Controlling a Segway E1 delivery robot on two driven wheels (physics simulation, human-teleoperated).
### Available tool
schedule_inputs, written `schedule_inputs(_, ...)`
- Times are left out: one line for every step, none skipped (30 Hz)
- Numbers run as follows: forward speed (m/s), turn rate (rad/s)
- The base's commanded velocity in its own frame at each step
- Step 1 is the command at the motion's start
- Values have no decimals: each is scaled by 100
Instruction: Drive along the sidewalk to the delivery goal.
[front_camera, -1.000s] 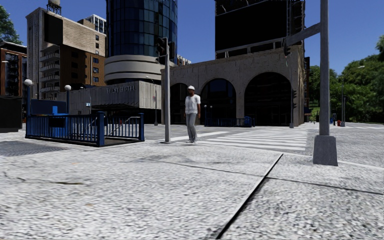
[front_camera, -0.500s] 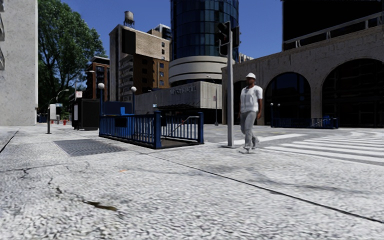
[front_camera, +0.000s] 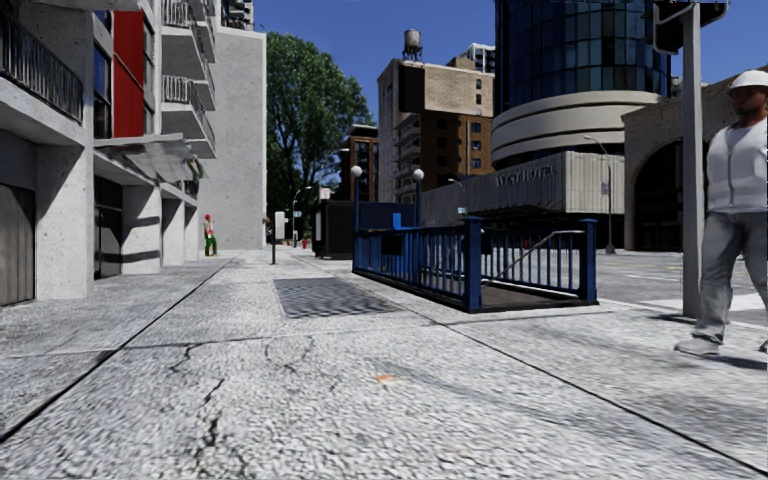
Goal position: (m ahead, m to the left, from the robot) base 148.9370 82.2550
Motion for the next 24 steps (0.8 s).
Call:
schedule_inputs(200,96)
schedule_inputs(200,96)
schedule_inputs(200,96)
schedule_inputs(200,96)
schedule_inputs(200,96)
schedule_inputs(200,96)
schedule_inputs(200,96)
schedule_inputs(200,96)
schedule_inputs(200,96)
schedule_inputs(200,96)
schedule_inputs(200,96)
schedule_inputs(200,96)
schedule_inputs(200,96)
schedule_inputs(200,68)
schedule_inputs(200,68)
schedule_inputs(200,0)
schedule_inputs(200,0)
schedule_inputs(200,0)
schedule_inputs(200,0)
schedule_inputs(200,0)
schedule_inputs(200,0)
schedule_inputs(200,0)
schedule_inputs(200,0)
schedule_inputs(200,0)
